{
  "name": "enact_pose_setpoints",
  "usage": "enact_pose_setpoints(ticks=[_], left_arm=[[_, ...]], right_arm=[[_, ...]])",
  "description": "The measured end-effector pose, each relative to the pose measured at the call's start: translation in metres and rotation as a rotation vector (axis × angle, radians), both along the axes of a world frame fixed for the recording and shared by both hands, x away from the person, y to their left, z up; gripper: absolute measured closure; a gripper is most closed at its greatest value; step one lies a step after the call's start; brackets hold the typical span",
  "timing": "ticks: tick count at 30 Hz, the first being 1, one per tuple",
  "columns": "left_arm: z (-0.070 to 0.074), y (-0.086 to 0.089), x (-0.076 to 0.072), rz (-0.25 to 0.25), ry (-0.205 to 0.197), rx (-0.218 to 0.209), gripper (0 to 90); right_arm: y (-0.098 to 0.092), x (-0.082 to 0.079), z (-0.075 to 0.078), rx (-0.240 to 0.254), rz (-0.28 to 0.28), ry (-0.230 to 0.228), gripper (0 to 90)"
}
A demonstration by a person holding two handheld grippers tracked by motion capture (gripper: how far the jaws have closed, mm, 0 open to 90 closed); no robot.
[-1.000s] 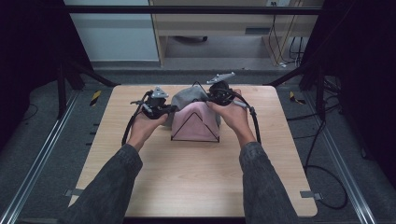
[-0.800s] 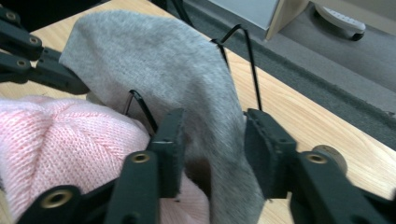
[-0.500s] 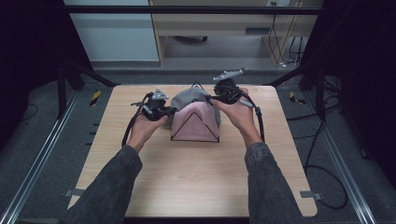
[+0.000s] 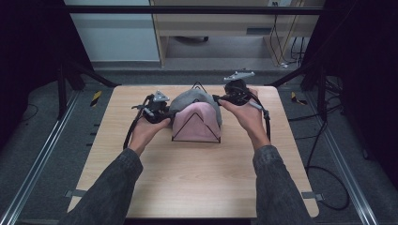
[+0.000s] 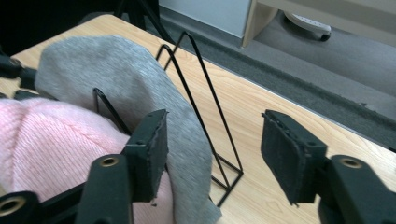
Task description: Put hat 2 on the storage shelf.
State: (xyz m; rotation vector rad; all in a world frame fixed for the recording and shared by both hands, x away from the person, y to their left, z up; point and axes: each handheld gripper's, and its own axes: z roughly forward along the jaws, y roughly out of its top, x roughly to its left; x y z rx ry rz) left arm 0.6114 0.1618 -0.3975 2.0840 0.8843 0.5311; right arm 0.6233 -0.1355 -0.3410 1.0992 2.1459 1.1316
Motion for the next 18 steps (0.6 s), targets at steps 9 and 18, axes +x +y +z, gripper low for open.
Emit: enact_pose_setpoints(ticks=[9,18], left_arm=[[0.015,0.01,-0.012,0.018,-0.026,0.002,43.3],[0.029,0.018,-0.027,0.023,-0.049,0.031,26.5]], right_arm=[[-0.003,-0.005,0.006,0.031,-0.008,-0.014,32.8],[0.002,-0.011,0.012,0.037,-0.006,-0.029,25.2]])
